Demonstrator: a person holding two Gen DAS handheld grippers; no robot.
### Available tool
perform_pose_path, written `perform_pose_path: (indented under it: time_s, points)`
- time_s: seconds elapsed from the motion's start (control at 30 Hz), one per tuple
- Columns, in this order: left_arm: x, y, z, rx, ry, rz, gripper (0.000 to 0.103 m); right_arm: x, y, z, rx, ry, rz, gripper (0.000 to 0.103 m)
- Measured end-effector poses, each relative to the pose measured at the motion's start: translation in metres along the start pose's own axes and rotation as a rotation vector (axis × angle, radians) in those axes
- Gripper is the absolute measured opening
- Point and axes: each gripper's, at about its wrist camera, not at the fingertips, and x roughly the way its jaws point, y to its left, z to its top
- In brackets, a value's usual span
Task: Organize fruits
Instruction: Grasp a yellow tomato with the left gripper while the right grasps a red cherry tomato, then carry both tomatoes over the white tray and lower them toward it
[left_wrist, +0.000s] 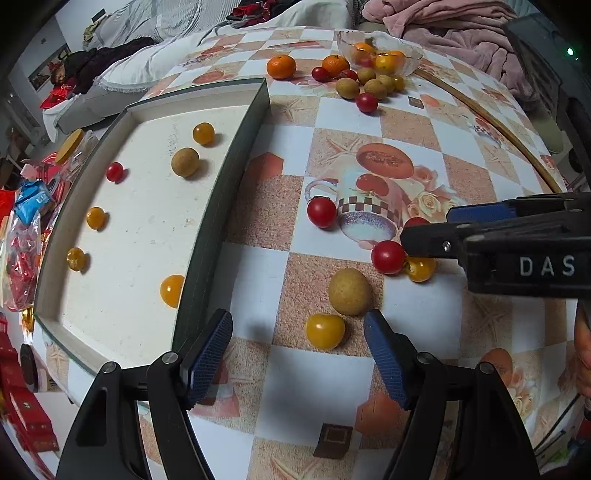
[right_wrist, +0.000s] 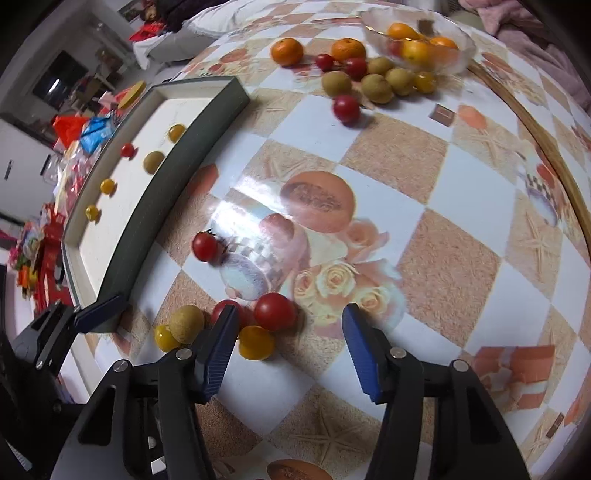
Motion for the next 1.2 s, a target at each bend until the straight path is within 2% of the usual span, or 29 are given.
perform_pose_path:
  time_s: [0.17,0.27,0.3,0.33,0.4,0.47,0.6,0.73,0.87,0.9,0.93,1.0,1.07,1.1,1.2]
  points:
    - [0.007,-0.004,0.002,0.007,0.009,-0.008,0.075,0.003,0.007,0.002,-0.021,0.01,0.011,0.059]
    - [0.01,-0.007,0.0,0.016,0.013,-0.013,0.074,0.004,0.009,-0.001,-0.022,0.014,0.025,0.052]
    - [0.011,-0.007,-0.002,0.016,0.017,-0.019,0.066,0.004,0.009,-0.002,-0.021,0.014,0.033,0.048]
    - [0.011,-0.007,-0.002,0.012,0.017,-0.032,0.063,0.004,0.008,-0.002,-0.013,0.015,0.051,0.043]
    - [0.011,-0.008,-0.003,0.011,0.013,-0.031,0.063,0.005,0.004,-0.002,0.019,0.015,0.083,0.04]
    - [0.01,-0.008,-0.004,0.009,0.011,-0.031,0.063,0.006,-0.003,0.0,0.065,0.009,0.112,0.039]
    - [0.01,-0.008,-0.004,0.004,0.013,-0.036,0.063,0.002,-0.011,-0.001,0.089,-0.003,0.1,0.039]
    - [0.01,-0.008,-0.004,0.005,0.007,-0.032,0.063,0.004,-0.004,-0.001,0.056,-0.001,0.08,0.039]
    - [0.01,-0.008,-0.004,0.005,0.005,-0.031,0.063,0.01,0.008,0.006,0.025,-0.003,0.102,0.036]
    - [0.01,-0.008,-0.004,0.005,0.006,-0.036,0.059,0.011,0.01,0.007,0.027,0.0,0.116,0.025]
    - [0.009,-0.009,-0.004,0.005,0.006,-0.044,0.055,0.01,0.009,0.008,0.045,0.0,0.131,0.022]
    - [0.008,-0.01,-0.004,0.014,0.006,-0.053,0.038,0.008,0.004,0.006,0.069,-0.008,0.113,0.022]
    - [0.008,-0.011,-0.004,0.016,-0.001,-0.066,0.032,0.004,-0.001,0.002,0.088,-0.015,0.114,0.022]
    - [0.008,-0.011,-0.004,0.014,-0.003,-0.072,0.025,0.001,-0.003,0.0,0.092,-0.02,0.117,0.022]
    - [0.007,-0.005,-0.003,-0.02,0.005,-0.105,0.024,-0.007,-0.008,-0.005,0.096,-0.029,0.111,0.022]
